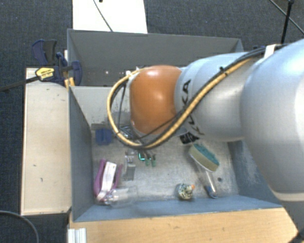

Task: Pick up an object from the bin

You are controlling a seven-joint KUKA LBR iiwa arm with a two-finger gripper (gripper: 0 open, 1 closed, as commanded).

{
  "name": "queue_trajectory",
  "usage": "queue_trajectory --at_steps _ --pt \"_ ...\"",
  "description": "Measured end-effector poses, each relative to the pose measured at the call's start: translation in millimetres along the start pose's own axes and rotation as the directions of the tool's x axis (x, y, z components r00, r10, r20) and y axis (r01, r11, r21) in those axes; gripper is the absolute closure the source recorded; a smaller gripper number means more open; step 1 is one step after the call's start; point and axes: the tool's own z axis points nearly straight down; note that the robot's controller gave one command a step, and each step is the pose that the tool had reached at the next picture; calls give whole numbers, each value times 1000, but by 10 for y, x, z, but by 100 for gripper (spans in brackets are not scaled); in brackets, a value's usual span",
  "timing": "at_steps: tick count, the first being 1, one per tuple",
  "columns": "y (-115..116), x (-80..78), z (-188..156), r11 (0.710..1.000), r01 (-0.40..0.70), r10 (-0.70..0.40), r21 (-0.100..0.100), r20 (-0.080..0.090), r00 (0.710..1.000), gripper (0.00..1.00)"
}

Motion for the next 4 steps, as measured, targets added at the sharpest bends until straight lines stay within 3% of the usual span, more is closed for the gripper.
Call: queue_trajectory --at_steps 1,2,3,4 --pt "383 31 508 948 319 -319 0 15 948 0" --pt "497 268 311 703 711 -711 6 13 703 0" --pt "469 266 375 391 920 -920 6 7 391 0" --pt "472 223 666 214 977 -977 9 -4 214 0"
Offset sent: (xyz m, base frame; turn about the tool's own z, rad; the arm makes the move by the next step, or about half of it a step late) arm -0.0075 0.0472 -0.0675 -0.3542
